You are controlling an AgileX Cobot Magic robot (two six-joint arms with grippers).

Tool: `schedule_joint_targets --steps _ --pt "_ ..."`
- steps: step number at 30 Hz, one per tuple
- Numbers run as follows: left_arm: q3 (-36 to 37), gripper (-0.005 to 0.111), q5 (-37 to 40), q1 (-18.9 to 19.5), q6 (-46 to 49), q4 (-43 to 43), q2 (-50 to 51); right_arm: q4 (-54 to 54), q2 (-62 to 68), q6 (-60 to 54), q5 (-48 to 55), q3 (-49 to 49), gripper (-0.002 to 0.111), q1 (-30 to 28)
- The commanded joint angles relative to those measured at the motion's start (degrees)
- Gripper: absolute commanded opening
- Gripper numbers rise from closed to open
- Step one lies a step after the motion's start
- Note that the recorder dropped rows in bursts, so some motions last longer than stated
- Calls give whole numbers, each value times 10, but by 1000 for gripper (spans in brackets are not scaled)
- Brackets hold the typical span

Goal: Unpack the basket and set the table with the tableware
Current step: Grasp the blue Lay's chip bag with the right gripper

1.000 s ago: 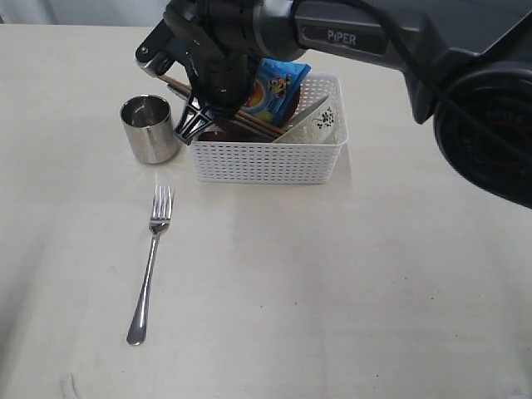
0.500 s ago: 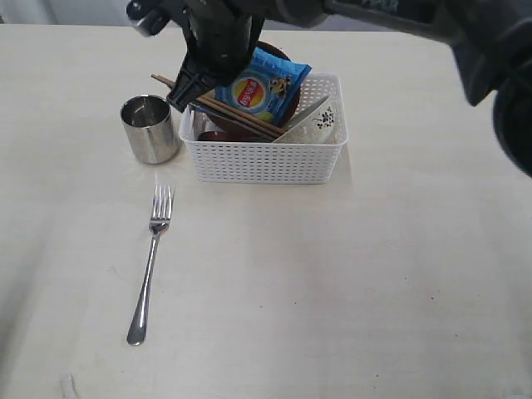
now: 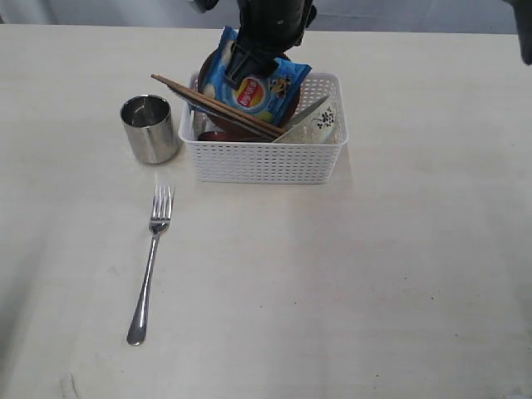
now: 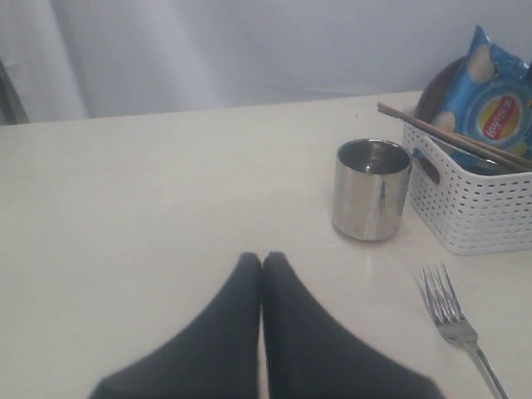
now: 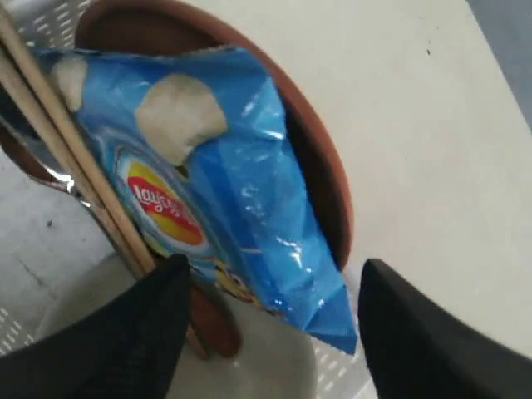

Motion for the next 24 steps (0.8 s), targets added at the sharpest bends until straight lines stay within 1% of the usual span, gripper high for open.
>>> schedule_joint_targets --steps 1,5,10,11,12,13,18,19,24 --pt "1 0 -5 -3 -3 -1 -1 6 20 -72 -15 0 57 -2" --pt "1 0 -5 -3 -3 -1 -1 1 32 -63 -16 0 57 -2" --pt "1 0 -5 -3 -3 -1 -1 -42 38 -30 -33 0 57 -2" --pt "1 0 -5 -3 -3 -1 -1 -43 38 -28 -35 0 54 -2" --pt "1 0 -5 -3 -3 -1 -1 -43 38 -28 -37 0 51 -2" --pt "1 0 -5 -3 -3 -1 -1 -44 38 -28 -37 0 45 -2" --pt "1 0 -5 -3 -3 -1 -1 -53 38 -28 -37 0 3 -2" --pt "1 0 -5 -3 -3 -1 -1 -58 38 -28 -37 0 0 -2" --pt "1 0 -5 -3 -3 -1 -1 -90 36 -21 -16 0 0 -2"
